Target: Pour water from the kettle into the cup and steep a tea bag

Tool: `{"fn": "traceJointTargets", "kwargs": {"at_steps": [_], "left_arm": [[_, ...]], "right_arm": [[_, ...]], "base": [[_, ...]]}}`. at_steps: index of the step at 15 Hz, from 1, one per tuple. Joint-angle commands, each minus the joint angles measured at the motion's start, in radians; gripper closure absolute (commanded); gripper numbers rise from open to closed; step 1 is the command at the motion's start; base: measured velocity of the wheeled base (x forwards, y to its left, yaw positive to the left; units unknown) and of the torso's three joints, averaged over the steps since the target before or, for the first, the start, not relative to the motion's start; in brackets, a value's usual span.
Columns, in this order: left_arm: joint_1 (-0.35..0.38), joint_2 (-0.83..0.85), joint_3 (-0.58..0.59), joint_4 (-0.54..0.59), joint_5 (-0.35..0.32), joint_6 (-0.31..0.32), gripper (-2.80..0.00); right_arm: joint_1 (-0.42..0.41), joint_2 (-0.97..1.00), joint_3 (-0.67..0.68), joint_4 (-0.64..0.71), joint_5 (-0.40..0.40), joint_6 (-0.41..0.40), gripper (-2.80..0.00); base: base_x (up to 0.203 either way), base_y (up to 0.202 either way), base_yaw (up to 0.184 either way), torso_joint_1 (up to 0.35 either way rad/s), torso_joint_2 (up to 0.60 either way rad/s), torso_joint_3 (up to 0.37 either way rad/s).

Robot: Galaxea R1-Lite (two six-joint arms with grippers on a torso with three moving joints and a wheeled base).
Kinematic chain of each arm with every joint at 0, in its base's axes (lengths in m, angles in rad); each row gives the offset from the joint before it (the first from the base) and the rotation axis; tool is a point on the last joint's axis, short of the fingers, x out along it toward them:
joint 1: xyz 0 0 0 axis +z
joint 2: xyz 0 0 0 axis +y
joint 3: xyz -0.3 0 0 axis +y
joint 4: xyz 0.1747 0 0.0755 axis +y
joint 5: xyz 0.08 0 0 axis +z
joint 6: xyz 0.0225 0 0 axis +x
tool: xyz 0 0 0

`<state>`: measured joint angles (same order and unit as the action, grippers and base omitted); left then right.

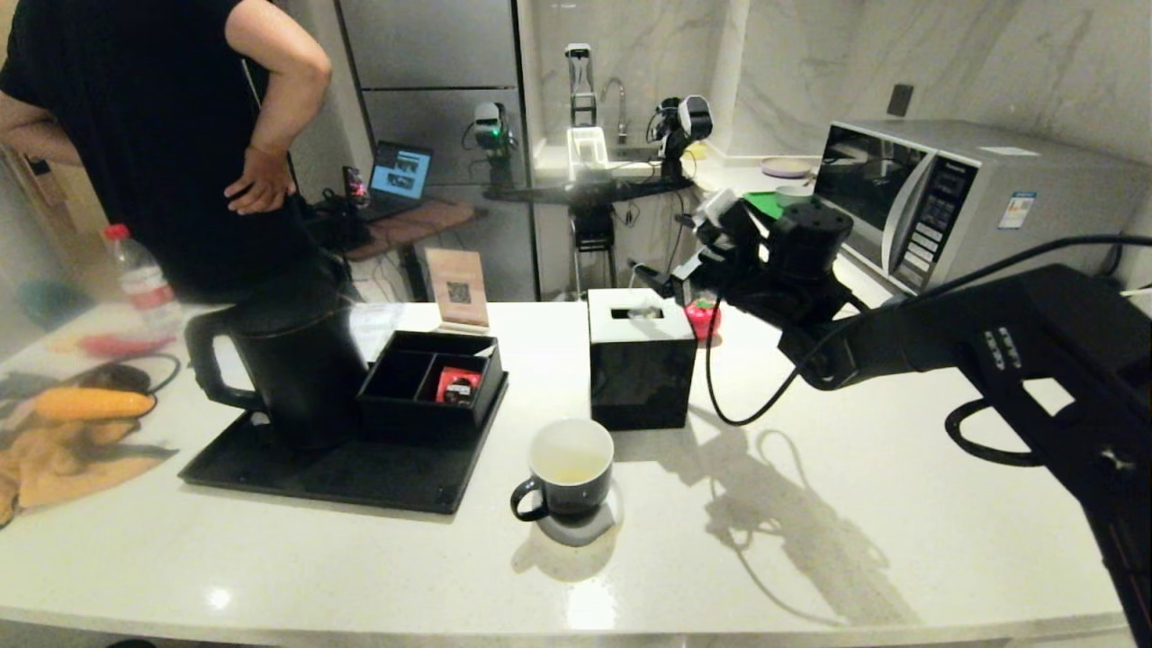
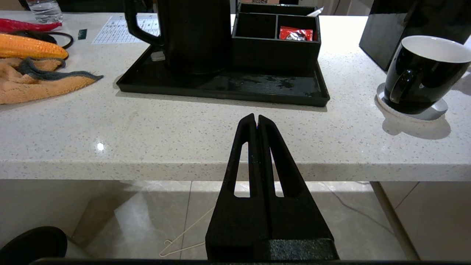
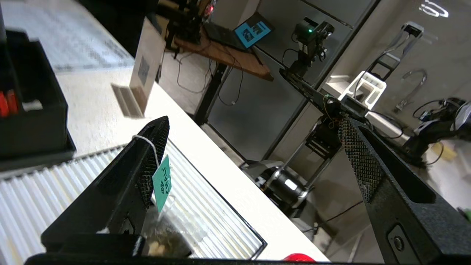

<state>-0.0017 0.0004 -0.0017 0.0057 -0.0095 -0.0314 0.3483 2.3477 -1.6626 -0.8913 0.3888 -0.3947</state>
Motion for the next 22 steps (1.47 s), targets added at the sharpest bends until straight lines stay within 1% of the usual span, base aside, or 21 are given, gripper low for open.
{"fn": "traceJointTargets", "kwargs": {"at_steps": [1,5,6,9,13,16,17,19,20,22], "left_arm": [[0.000,0.000,0.000,0.000,0.000,-0.001,0.00],[0.000,0.000,0.000,0.000,0.000,-0.002,0.00],[0.000,0.000,0.000,0.000,0.000,-0.001,0.00],[0.000,0.000,0.000,0.000,0.000,-0.001,0.00],[0.000,0.000,0.000,0.000,0.000,-0.001,0.00],[0.000,0.000,0.000,0.000,0.000,-0.002,0.00],[0.000,0.000,0.000,0.000,0.000,-0.001,0.00],[0.000,0.000,0.000,0.000,0.000,-0.002,0.00],[0.000,0.000,0.000,0.000,0.000,-0.001,0.00],[0.000,0.000,0.000,0.000,0.000,-0.001,0.00]], "right_arm": [[-0.002,-0.002,-0.002,0.012,0.005,-0.070,-2.80],[-0.009,-0.004,0.001,0.036,0.007,-0.235,-2.80],[-0.020,-0.023,0.009,0.068,0.007,-0.277,-2.80],[-0.036,-0.078,0.025,0.189,0.006,-0.355,-2.80],[-0.039,-0.147,0.023,0.332,-0.002,-0.582,-2.80],[-0.039,-0.165,0.020,0.353,-0.006,-0.692,-2.80],[-0.040,-0.170,0.020,0.357,-0.008,-0.740,-2.80],[-0.049,-0.181,0.029,0.360,-0.058,-0.814,-2.80],[-0.050,-0.185,0.027,0.362,-0.075,-0.833,-2.80],[-0.056,-0.186,0.031,0.381,-0.088,-0.883,-2.80]], "base": [[0.000,0.000,0.000,0.000,0.00,0.000],[0.000,0.000,0.000,0.000,0.00,0.000],[0.000,0.000,0.000,0.000,0.00,0.000],[0.000,0.000,0.000,0.000,0.00,0.000],[0.000,0.000,0.000,0.000,0.00,0.000],[0.000,0.000,0.000,0.000,0.00,0.000],[0.000,0.000,0.000,0.000,0.00,0.000],[0.000,0.000,0.000,0.000,0.00,0.000],[0.000,0.000,0.000,0.000,0.00,0.000],[0.000,0.000,0.000,0.000,0.00,0.000]]}}
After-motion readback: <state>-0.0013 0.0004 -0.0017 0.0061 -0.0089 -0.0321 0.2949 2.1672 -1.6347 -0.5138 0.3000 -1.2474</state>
